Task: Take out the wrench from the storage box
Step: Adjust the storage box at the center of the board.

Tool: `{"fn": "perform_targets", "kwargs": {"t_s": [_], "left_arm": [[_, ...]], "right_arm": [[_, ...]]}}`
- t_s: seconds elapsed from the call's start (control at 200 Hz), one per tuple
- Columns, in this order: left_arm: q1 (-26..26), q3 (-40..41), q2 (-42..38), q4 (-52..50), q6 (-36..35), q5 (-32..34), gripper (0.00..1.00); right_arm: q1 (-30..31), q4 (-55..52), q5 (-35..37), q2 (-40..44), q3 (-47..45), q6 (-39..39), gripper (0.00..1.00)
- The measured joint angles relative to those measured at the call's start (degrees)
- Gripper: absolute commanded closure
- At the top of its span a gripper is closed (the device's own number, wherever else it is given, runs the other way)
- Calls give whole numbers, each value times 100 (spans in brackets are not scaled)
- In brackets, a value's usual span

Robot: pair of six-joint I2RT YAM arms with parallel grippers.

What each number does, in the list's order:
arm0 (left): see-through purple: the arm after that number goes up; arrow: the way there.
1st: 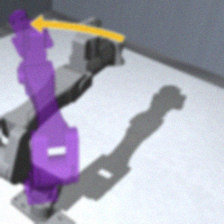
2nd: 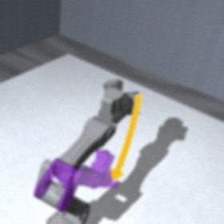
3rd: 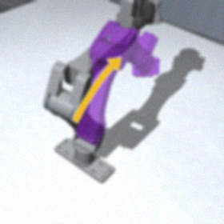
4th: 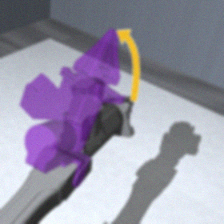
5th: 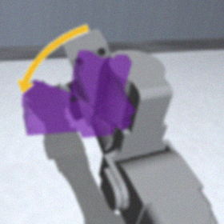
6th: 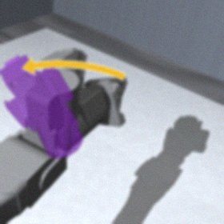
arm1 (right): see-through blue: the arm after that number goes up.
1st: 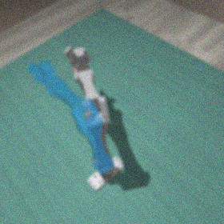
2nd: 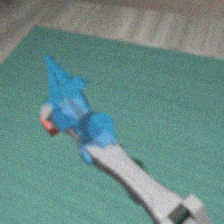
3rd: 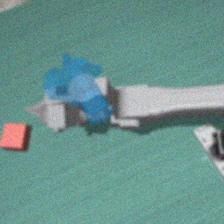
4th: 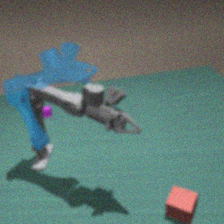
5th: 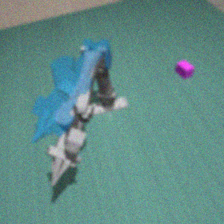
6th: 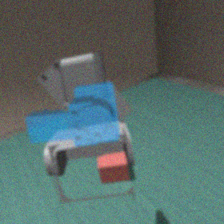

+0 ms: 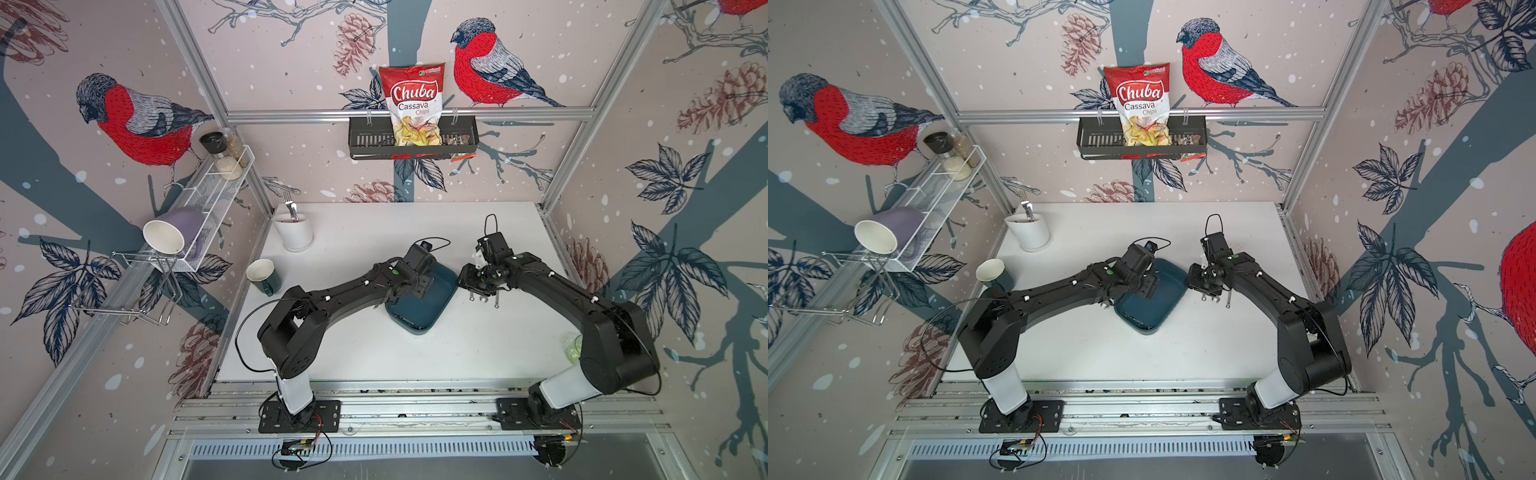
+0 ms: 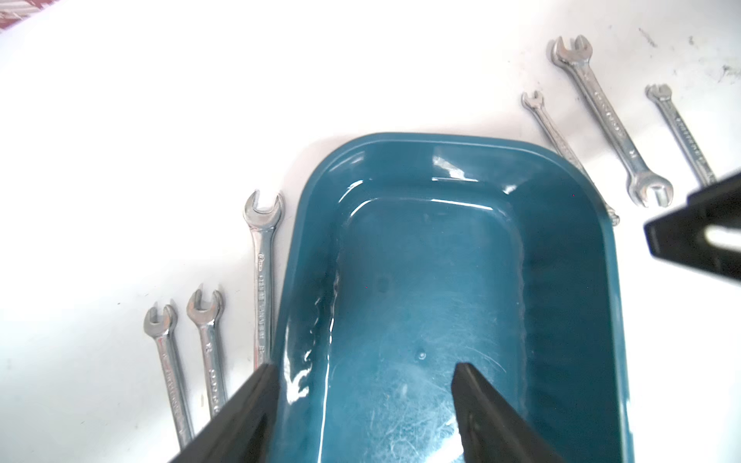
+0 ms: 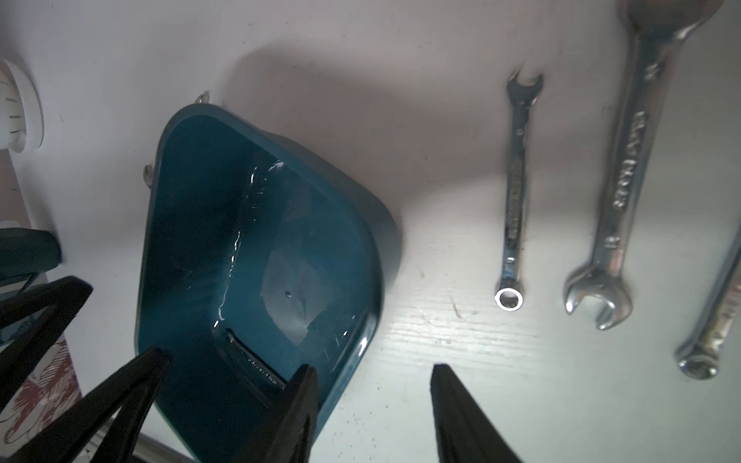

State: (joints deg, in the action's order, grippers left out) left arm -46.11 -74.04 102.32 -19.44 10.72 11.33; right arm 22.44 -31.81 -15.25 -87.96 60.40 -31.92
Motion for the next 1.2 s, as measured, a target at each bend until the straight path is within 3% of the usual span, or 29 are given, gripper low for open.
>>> {"fn": "perform_targets", "kwargs": {"t_s": [0.21, 0.49, 0.655, 0.895, 1.2], "left_arm": [[396, 70, 391, 63, -24, -240, 32], [595, 94, 704, 214, -15, -605, 82], [684, 107, 647, 354, 264, -903, 97], [767, 367, 184, 693, 1152, -1329, 100], [1001, 964, -9, 1847, 2297, -2391, 100]], "right_arm": [[2, 7, 9, 66, -72, -258, 48], [-122, -7, 160, 249, -127, -251, 47], [-372, -61, 181, 481, -195, -227, 47], [-682, -225, 221, 828, -223, -120, 47], [-750, -339, 221, 1069, -160, -98, 46]]}}
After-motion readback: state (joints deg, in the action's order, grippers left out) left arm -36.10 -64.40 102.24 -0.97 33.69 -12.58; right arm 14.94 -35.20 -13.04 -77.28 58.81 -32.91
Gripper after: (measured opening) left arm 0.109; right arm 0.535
